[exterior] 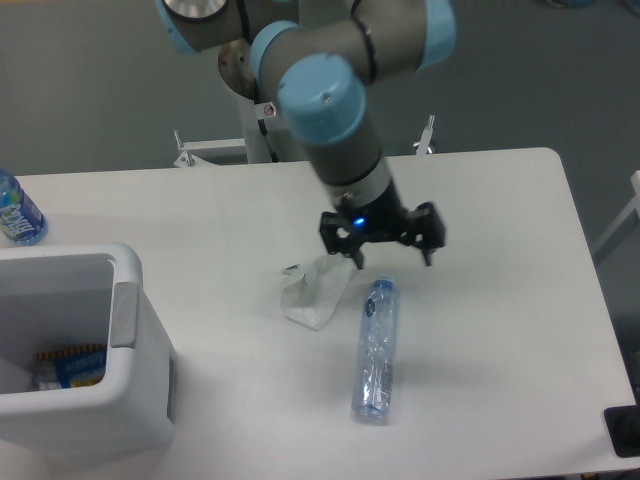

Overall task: Place the trash in the trash can
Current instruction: 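Move the gripper down over the crumpled white tissue, then close the gripper on the white tissue and lift it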

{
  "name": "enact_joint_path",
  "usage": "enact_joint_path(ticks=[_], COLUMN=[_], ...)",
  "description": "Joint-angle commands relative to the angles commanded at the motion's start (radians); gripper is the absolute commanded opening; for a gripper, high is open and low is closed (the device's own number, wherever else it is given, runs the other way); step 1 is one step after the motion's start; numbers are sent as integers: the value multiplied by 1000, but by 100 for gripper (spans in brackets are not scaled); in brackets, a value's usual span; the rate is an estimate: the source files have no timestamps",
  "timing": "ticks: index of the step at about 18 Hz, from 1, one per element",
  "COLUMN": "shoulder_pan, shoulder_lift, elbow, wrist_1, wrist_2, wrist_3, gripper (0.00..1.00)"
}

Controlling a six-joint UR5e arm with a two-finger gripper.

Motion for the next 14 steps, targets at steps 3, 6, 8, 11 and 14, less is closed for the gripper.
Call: enact_joint_path(ticks=[3, 6, 8, 11, 14], shoulder_pan=[-9, -26, -49, -80, -89], shoulder_lift=[-15, -26, -32, -92, -103], elbow=[-77, -114, -154, -171, -168], wrist_1=[6, 8, 12, 17, 18], wrist_2=[-28, -31, -42, -51, -55], wrist_3=[124, 190, 197, 186, 184], gripper=[100, 100, 100, 100, 100])
